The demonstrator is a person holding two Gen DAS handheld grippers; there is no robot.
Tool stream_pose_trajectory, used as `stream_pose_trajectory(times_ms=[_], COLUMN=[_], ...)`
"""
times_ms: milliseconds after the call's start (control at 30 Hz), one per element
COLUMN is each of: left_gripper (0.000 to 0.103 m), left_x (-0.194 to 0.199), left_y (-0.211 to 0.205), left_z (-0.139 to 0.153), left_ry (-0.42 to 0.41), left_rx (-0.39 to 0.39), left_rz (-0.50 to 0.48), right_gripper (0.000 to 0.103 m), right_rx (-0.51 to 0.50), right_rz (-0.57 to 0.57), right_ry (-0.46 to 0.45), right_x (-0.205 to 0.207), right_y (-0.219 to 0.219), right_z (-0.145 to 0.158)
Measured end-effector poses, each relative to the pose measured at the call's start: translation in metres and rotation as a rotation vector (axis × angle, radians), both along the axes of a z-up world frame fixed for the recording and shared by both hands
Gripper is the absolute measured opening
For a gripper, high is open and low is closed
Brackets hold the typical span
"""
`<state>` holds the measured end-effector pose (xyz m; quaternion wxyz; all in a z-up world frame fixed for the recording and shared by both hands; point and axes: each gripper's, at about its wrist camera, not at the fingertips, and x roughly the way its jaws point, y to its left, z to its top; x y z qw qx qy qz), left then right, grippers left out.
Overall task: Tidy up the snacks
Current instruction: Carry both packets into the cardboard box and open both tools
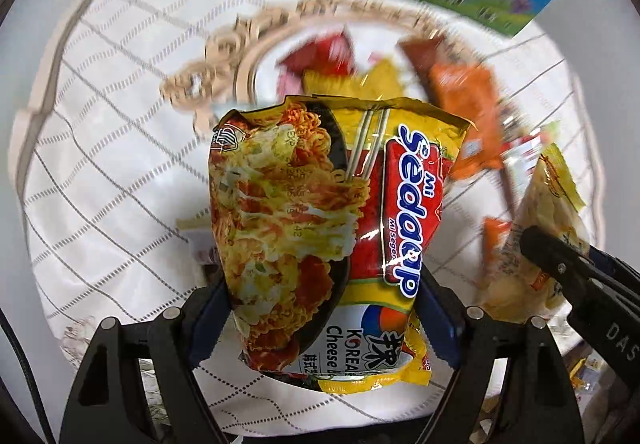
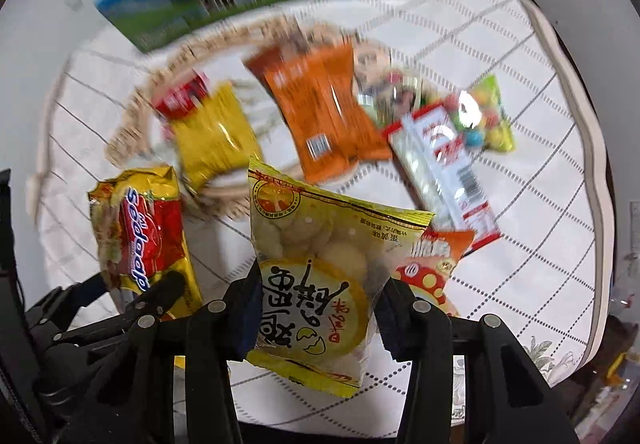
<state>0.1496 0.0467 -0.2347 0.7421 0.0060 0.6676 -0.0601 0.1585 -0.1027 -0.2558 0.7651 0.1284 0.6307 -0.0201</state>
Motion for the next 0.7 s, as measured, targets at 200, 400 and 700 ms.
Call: stream_pose_trajectory(times_ms=[200, 400, 700], left_gripper=[0.083, 0.083, 0.083], left_x=[0.041, 0.141, 0.313], left_y=[-0.015, -0.042, -0.072], left_z=[0.074, 0.135, 0.121], left_ry=[-0.075, -0.171, -0.108], left_rx=[-0.093, -0.125, -0.081], left_rz=[-0.017, 0.017, 0.064], right_gripper=[0.05, 0.05, 0.05], right_rx=[0.025, 0.008, -0.001], right_rz=[0.047, 0.121, 0.21], right_ry=[-0.117, -0.224, -0.188], right_x=[0.025, 0.116, 0.3], right_y=[-0.027, -0.046, -0.068], right_z=[0.074, 0.138, 0.118])
